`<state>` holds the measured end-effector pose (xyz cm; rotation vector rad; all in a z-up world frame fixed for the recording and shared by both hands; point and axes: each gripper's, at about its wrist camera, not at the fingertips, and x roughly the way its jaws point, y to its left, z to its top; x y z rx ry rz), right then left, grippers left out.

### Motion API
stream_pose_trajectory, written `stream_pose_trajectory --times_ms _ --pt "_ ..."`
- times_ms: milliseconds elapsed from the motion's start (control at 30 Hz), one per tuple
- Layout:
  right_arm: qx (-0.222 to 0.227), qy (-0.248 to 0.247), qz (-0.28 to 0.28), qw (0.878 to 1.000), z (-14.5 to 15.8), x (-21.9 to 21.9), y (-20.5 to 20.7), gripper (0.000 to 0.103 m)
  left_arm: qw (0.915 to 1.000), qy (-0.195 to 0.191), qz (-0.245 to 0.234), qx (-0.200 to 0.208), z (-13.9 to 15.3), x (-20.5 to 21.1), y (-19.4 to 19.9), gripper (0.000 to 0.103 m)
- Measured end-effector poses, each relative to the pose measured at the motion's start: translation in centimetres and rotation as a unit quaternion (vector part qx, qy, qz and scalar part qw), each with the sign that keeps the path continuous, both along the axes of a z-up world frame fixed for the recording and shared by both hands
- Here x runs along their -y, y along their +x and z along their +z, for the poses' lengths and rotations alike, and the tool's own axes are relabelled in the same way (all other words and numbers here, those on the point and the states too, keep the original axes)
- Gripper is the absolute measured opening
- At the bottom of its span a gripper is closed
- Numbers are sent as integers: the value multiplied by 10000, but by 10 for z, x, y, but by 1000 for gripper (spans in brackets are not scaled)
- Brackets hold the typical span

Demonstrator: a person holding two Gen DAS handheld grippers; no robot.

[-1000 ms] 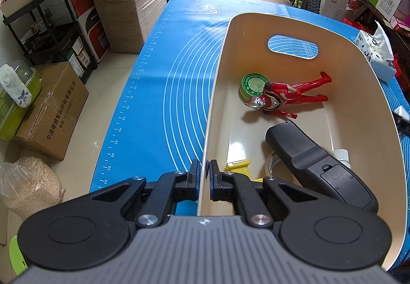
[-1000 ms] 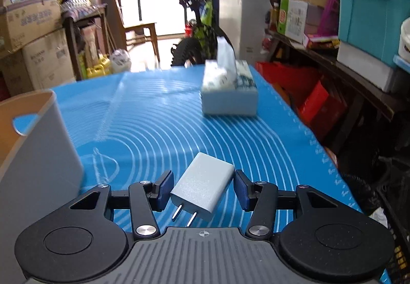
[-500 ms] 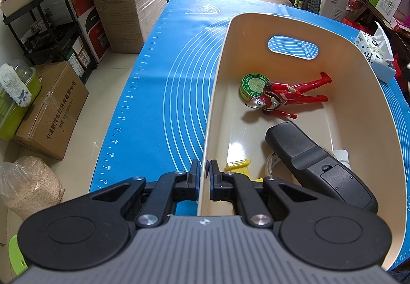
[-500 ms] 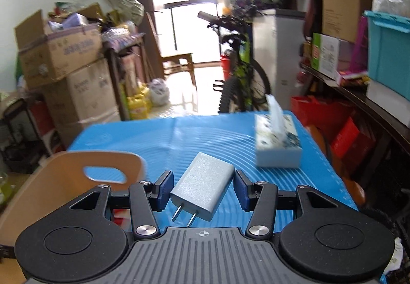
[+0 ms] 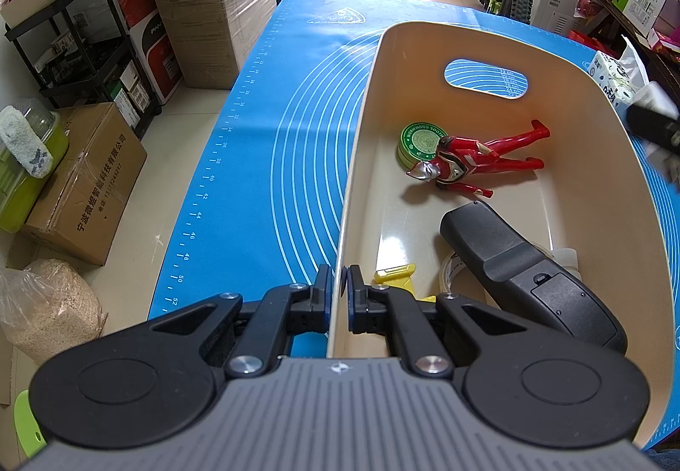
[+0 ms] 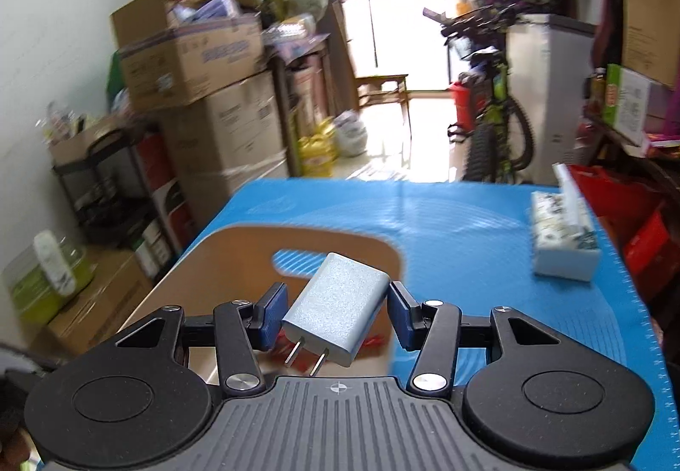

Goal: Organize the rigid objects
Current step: 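Carry the white plug into the basket and open the right gripper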

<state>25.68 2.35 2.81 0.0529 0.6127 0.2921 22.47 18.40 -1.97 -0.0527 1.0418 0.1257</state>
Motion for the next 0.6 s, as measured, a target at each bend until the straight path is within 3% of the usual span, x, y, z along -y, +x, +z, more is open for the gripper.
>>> stream_pose_trajectory --times_ms 367,600 --pt "-895 -231 383 9950 -33 -29 -1 56 10000 37 -25 -6 1 0 1 9" --pt "-1011 -542 547 9919 -44 -39 -2 56 10000 49 -26 -7 1 0 1 9"
